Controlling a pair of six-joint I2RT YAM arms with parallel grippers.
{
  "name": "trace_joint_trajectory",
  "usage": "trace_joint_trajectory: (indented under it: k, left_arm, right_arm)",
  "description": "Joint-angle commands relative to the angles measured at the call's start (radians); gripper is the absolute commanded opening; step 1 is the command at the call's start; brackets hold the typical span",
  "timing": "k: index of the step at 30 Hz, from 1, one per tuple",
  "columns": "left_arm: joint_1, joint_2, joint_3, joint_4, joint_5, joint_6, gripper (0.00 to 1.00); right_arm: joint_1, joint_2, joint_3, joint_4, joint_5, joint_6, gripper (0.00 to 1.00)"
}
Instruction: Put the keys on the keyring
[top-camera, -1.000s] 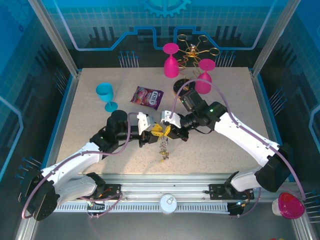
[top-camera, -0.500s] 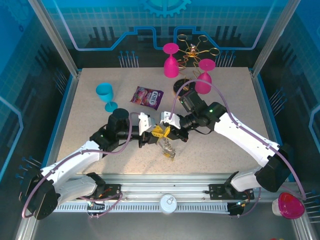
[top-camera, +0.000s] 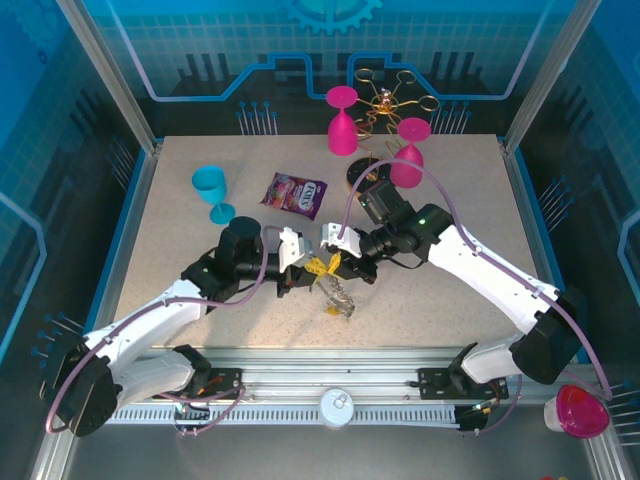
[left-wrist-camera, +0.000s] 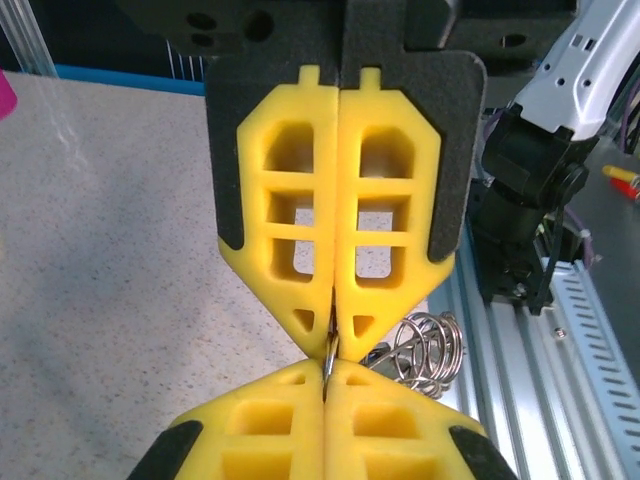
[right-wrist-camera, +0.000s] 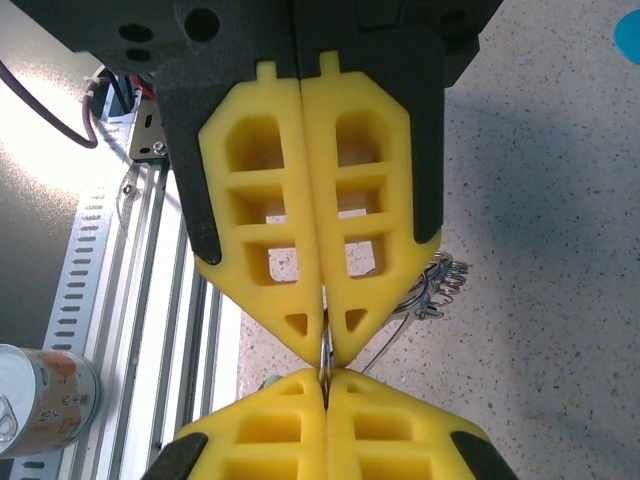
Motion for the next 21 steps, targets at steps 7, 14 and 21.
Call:
trace_joint_trajectory:
  k: [7,14,21]
  left_arm:
    - [0.003,-0.074,-0.072,0.197,-0.051,-0.038,0.00]
    - [0.004,-0.121,-0.170,0.387,-0.078,-0.121,0.00]
    - [0.004,-0.132,-0.180,0.398,-0.069,-0.128,0.00]
  right_arm:
    - [-0.095,-0.140,-0.105,0.165,-0.112,0.140,0.36]
    - [-0.116,-0.218,-0.269,0.343,-0.101,0.226,0.43]
    - [-0.086,-0.190,-0.267,0.385,-0.167,0.241,0.43]
